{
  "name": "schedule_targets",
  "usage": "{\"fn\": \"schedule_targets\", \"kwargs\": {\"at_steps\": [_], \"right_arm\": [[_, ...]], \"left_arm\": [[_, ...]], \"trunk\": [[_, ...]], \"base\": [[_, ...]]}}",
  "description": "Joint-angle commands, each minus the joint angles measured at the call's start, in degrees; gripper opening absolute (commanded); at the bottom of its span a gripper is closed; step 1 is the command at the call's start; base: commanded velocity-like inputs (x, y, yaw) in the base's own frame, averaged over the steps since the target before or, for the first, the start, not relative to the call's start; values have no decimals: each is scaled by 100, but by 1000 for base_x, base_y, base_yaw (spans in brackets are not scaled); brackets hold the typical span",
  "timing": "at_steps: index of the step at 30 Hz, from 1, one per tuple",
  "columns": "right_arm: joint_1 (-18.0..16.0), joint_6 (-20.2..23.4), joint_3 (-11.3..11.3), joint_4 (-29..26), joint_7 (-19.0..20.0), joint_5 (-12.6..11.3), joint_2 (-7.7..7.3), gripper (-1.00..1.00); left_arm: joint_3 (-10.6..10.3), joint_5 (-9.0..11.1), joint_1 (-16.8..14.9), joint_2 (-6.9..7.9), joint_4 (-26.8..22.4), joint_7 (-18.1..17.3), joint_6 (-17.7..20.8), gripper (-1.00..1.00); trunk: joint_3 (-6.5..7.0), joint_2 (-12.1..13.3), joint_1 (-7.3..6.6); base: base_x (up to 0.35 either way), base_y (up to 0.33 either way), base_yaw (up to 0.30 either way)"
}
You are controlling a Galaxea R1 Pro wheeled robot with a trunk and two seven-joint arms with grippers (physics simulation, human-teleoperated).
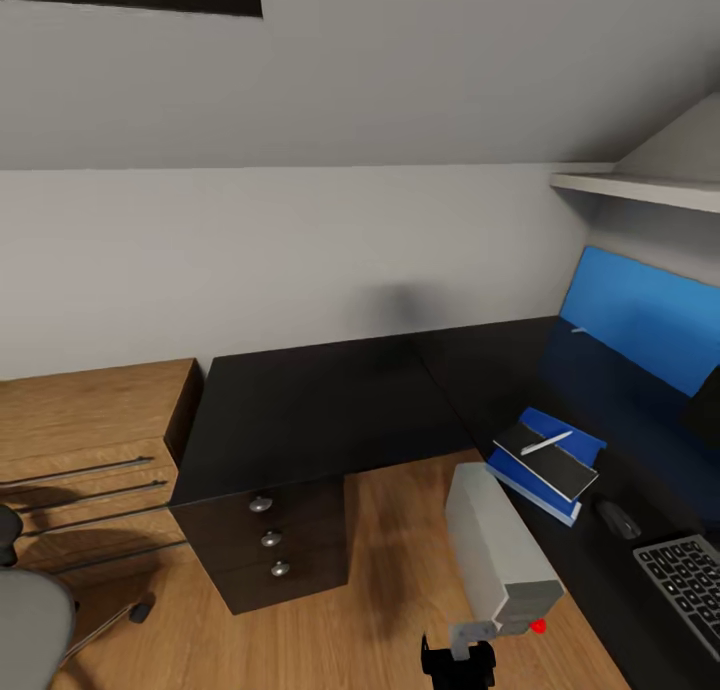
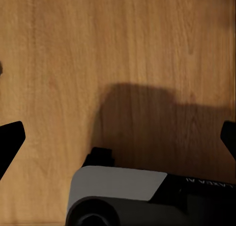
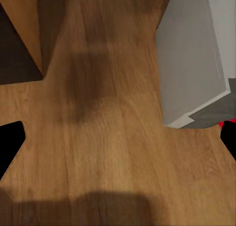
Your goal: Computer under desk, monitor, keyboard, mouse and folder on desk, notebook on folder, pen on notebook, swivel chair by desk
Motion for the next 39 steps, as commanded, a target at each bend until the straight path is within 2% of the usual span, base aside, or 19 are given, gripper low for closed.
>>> {"fn": "schedule_targets", "kwargs": {"at_steps": [1,4,11,17,27,35,39], "right_arm": [[24,-123,49,13,16,-40,1,100],[58,-265,46,16,51,-39,-2,100],[92,-583,48,18,63,-39,1,100],[92,-688,50,18,44,-39,4,100],[92,-730,50,18,22,-39,22,100],[162,-1124,51,27,8,-47,37,100],[170,-1191,51,23,-6,-186,36,100]], "left_arm": [[-49,34,-2,-17,-18,41,-18,100],[-45,38,-2,-41,-17,37,-36,100],[-41,49,-2,-27,-15,52,-94,100],[-42,50,-2,-23,-14,52,-95,100],[-42,51,-2,-23,-7,81,-90,100],[-33,58,-2,-23,-7,95,-87,100],[-33,59,-2,-23,-4,95,-86,100]], "trunk": [[13,38,-23],[67,158,-88],[67,158,-88],[67,158,-88],[67,158,-88],[67,158,-88],[67,158,-88]], "base": [[0,0,0],[0,0,0],[0,0,205],[-43,10,271],[-289,90,279],[-323,101,283],[-288,59,286]]}}
